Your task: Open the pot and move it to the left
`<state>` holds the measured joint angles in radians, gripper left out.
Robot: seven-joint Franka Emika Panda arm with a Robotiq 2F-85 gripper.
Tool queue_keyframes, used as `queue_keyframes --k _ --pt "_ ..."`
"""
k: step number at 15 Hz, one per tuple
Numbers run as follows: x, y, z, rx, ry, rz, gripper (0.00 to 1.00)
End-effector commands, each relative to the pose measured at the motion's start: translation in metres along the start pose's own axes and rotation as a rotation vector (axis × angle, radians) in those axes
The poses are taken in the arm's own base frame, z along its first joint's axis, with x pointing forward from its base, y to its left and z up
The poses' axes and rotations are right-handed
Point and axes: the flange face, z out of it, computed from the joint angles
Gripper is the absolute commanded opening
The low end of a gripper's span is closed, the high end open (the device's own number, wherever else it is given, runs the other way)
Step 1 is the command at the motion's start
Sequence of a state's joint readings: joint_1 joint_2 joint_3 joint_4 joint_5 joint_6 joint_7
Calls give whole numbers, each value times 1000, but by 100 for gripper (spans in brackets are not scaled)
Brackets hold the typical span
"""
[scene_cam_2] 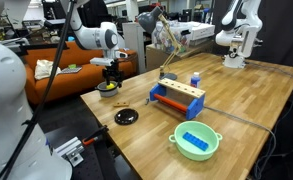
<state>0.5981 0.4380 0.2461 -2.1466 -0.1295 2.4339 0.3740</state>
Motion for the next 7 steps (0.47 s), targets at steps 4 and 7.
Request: queue_keyframes --k 4,7 --pt "-7 5 -12 -3 14 6 100" --pt "-7 5 -11 -3 12 7 100"
